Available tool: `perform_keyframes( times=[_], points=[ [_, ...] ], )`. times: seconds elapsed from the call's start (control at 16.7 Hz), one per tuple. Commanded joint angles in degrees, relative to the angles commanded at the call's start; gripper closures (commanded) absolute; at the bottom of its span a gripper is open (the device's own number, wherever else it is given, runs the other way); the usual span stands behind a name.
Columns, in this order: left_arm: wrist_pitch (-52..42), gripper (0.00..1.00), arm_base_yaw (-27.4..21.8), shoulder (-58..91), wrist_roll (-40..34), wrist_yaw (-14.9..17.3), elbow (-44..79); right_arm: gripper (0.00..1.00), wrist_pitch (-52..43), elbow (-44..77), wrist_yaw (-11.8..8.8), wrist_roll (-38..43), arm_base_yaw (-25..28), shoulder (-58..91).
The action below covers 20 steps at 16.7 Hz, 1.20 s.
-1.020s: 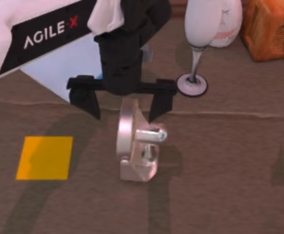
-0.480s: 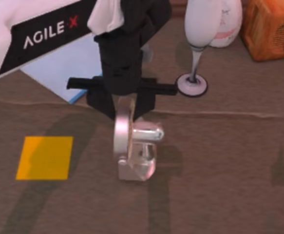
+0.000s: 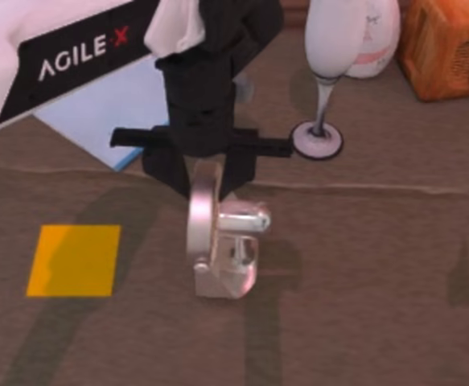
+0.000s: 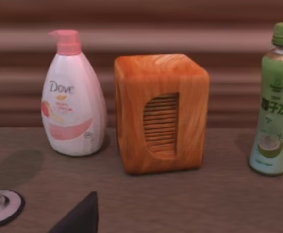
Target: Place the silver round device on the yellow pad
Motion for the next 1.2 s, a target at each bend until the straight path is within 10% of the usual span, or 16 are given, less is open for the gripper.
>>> perform_keyframes(
  times=[1.2],
  points=[
    [-11.7,1.00,2.1,-0.1,-3.7,-0.1,11.0,0.00,0.0,0.0,0.0,0.0,0.0,0.0]
  ],
)
